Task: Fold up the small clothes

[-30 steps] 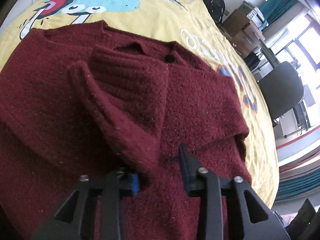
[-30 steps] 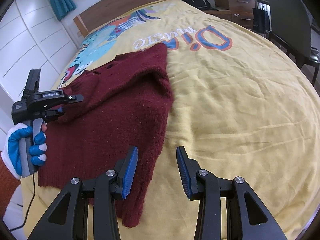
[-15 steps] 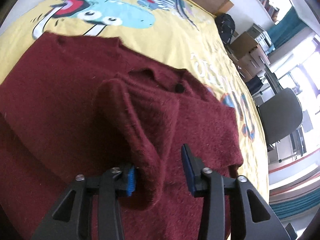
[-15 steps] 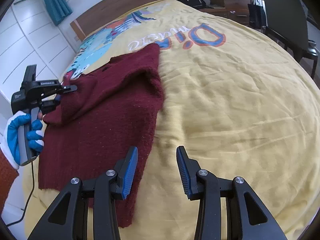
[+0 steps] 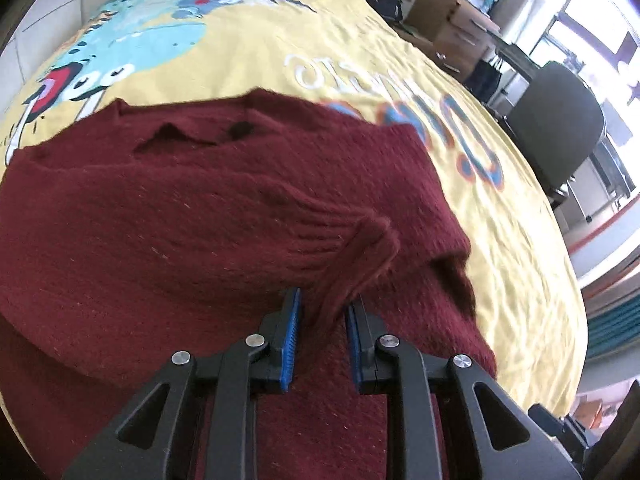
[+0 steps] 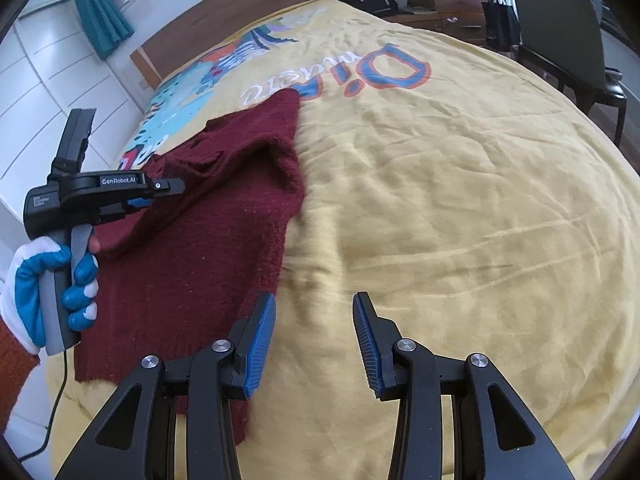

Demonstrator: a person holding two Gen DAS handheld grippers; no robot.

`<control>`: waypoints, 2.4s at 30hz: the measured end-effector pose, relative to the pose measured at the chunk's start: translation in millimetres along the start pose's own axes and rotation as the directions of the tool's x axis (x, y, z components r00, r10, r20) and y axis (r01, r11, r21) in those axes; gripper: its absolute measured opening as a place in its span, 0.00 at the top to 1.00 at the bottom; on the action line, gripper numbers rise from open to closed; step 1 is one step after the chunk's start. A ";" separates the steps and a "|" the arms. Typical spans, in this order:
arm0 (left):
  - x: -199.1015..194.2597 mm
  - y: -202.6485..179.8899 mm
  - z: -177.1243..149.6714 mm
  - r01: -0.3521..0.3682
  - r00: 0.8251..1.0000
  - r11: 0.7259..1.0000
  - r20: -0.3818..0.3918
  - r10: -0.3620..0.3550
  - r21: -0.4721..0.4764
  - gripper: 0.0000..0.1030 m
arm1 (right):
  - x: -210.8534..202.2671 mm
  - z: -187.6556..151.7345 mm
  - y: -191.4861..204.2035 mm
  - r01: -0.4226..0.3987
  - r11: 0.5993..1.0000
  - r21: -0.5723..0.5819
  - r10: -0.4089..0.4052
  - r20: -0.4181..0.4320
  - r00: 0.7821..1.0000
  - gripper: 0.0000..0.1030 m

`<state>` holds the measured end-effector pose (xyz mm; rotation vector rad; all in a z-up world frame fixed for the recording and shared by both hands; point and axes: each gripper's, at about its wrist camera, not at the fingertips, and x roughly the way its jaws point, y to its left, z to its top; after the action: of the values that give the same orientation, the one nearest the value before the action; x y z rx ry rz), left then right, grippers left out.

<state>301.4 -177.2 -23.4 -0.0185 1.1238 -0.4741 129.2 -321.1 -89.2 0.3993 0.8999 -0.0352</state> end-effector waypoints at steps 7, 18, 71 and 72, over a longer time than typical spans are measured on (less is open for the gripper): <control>0.7 -15.4 -3.6 -0.017 1.000 0.997 -0.008 0.018 0.069 0.66 | -1.5 0.7 -0.4 0.004 1.000 -0.002 -0.004 0.000 1.000 0.59; -20.0 -8.3 -6.7 0.002 0.999 0.999 0.050 -0.004 0.042 0.52 | -8.1 5.4 11.2 0.016 0.999 -0.028 -0.016 0.006 1.000 0.59; -231.9 210.3 -233.5 -0.151 0.983 0.915 0.045 0.181 -0.374 0.46 | -64.0 -52.1 60.5 0.006 0.997 -0.074 -0.007 -0.012 1.000 0.46; -229.7 211.5 -235.7 -0.151 0.983 0.912 0.040 0.179 -0.381 0.44 | -61.5 -52.9 59.2 0.005 0.998 -0.069 -0.007 -0.019 1.000 0.46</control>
<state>92.8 151.2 17.3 -0.2737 1.1183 -0.0989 62.3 -256.0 -52.1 0.3330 0.9183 -0.0058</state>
